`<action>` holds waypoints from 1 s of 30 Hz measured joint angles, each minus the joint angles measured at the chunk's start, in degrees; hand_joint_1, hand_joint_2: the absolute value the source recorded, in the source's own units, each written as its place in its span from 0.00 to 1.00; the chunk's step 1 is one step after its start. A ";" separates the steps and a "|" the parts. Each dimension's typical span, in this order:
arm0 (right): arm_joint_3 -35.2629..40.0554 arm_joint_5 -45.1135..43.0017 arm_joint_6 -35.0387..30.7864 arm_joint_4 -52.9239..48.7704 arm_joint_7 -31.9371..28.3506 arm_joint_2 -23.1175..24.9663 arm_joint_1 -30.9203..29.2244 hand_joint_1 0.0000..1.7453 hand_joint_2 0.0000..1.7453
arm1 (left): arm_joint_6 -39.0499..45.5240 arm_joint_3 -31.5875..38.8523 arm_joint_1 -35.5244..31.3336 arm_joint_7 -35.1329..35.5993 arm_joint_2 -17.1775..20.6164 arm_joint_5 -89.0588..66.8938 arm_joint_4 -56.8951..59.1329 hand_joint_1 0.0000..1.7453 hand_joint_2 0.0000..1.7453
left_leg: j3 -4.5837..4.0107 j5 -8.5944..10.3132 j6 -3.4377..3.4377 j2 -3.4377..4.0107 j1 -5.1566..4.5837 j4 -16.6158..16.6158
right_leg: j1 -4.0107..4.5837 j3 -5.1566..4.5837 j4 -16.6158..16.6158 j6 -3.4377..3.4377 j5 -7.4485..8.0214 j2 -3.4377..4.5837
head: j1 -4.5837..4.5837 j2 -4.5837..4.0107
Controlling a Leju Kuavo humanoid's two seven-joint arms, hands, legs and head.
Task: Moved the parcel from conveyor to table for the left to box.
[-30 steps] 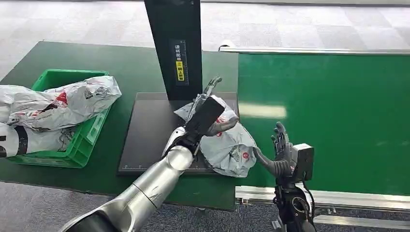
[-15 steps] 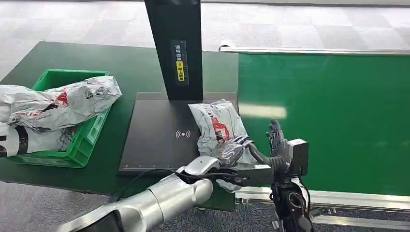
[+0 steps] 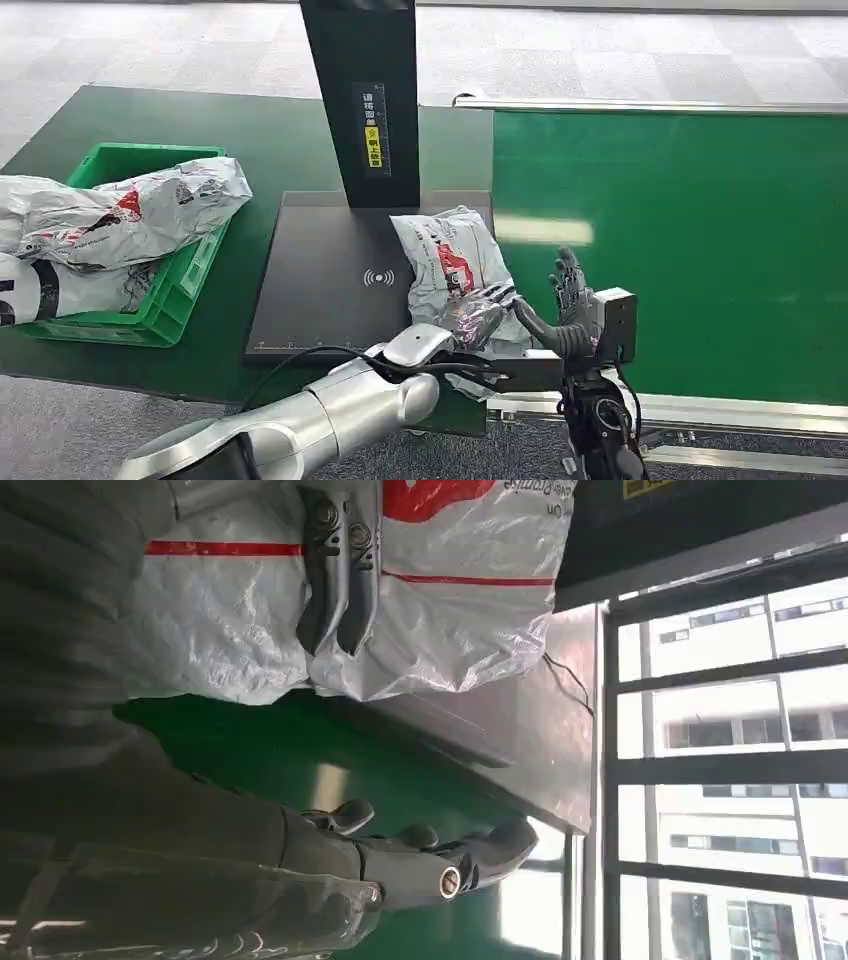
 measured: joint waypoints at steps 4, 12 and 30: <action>-0.02 0.85 0.42 0.02 0.20 0.18 0.04 0.00 1.00 | -3.15 -0.46 -0.03 -0.46 0.00 -3.06 0.53 0.00 1.00 | 0.03 0.00 0.00 0.01 0.00 0.00 | 0.00 0.02 0.00 0.00 0.00 0.00 | 0.00 0.00; -0.61 3.35 1.77 -1.58 1.75 1.20 1.67 0.00 1.00 | -4.06 -0.72 1.27 -1.18 0.00 -10.29 0.96 1.00 1.00 | 0.06 0.00 0.00 0.01 0.00 0.00 | 0.00 0.04 0.00 0.00 0.00 0.00 | 0.02 0.00; -2.25 4.28 4.24 -7.04 2.47 1.99 5.25 0.00 1.00 | 9.49 12.42 5.27 -5.90 -0.02 -19.30 -0.35 1.00 1.00 | 0.06 0.00 0.00 0.02 0.00 0.00 | 0.00 0.04 0.00 0.00 0.00 0.01 | 0.00 0.00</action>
